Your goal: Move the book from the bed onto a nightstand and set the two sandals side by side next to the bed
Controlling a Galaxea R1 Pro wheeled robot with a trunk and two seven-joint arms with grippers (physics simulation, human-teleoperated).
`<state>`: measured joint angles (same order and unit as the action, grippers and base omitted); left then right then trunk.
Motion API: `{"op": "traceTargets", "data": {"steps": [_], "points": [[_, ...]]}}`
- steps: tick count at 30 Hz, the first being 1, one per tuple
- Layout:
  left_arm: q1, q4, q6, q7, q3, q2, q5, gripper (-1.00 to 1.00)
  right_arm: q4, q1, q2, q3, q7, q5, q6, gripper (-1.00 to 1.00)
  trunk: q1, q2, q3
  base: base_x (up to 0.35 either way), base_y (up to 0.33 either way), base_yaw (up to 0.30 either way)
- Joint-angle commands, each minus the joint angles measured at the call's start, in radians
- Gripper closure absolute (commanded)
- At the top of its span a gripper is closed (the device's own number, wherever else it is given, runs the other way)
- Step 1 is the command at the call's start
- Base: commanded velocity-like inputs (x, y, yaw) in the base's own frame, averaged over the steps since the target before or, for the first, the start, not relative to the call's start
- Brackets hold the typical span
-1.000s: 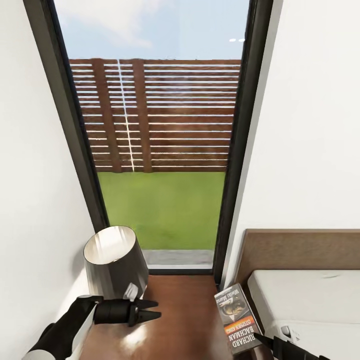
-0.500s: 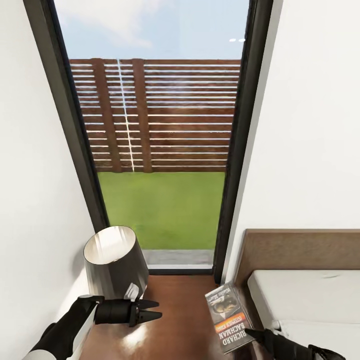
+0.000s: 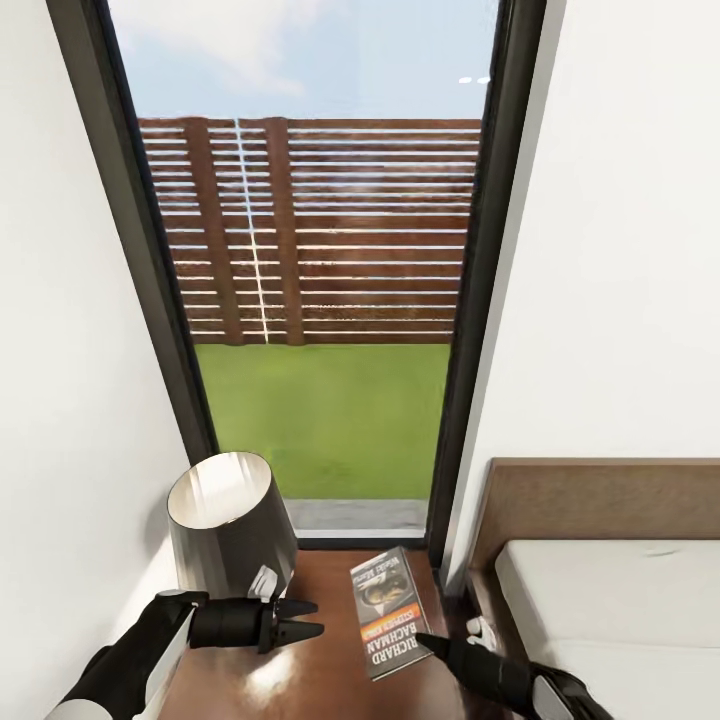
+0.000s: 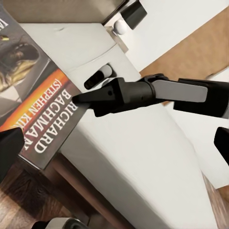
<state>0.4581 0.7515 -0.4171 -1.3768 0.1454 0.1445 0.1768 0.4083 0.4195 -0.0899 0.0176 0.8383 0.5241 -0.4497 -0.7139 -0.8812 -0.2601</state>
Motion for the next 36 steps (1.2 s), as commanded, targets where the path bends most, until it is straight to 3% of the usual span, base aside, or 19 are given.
{"op": "traceTargets", "data": {"steps": [1,7,15,17,19,22,28,36], "points": [[0.001,0.000,-0.011,0.000,0.006,0.001,0.009,-1.00,0.001,0.001,0.007,0.001,-0.004,0.015,-0.006,1.00,0.000,-0.001,-0.001,0.000,0.000,0.000],[0.001,0.000,-0.010,-0.001,0.007,-0.002,0.010,-1.00,0.001,0.001,0.021,-0.001,-0.009,0.030,-0.006,1.00,0.000,-0.001,-0.001,0.000,0.000,0.000],[0.001,-0.001,-0.009,0.002,0.007,-0.019,0.010,-1.00,-0.001,0.001,0.020,-0.002,-0.008,0.033,-0.008,1.00,0.000,-0.001,-0.001,0.000,0.000,0.000],[0.001,-0.001,-0.009,0.002,0.007,-0.020,0.010,-1.00,-0.003,0.001,0.018,-0.003,-0.004,0.077,-0.033,1.00,0.000,-0.001,-0.001,0.000,0.000,0.000],[0.001,-0.001,-0.009,0.002,0.006,-0.020,0.010,-1.00,-0.003,0.001,0.018,-0.004,-0.002,0.158,-0.121,1.00,0.000,-0.001,-0.001,0.000,0.000,0.000],[0.001,-0.001,-0.009,0.002,0.006,-0.020,0.010,-1.00,0.000,0.001,0.018,-0.004,0.006,0.203,-0.205,1.00,0.000,-0.001,-0.001,0.000,0.000,0.000],[0.001,-0.002,-0.009,0.001,0.006,-0.020,0.012,-1.00,0.001,0.001,0.019,-0.003,0.101,0.212,-0.224,1.00,0.000,-0.001,-0.001,0.000,0.000,0.000],[0.001,-0.003,-0.009,0.002,0.007,-0.021,0.012,-1.00,-0.001,0.001,0.019,-0.002,0.110,0.211,-0.224,1.00,0.000,-0.001,-0.001,0.000,0.000,0.000]]}}
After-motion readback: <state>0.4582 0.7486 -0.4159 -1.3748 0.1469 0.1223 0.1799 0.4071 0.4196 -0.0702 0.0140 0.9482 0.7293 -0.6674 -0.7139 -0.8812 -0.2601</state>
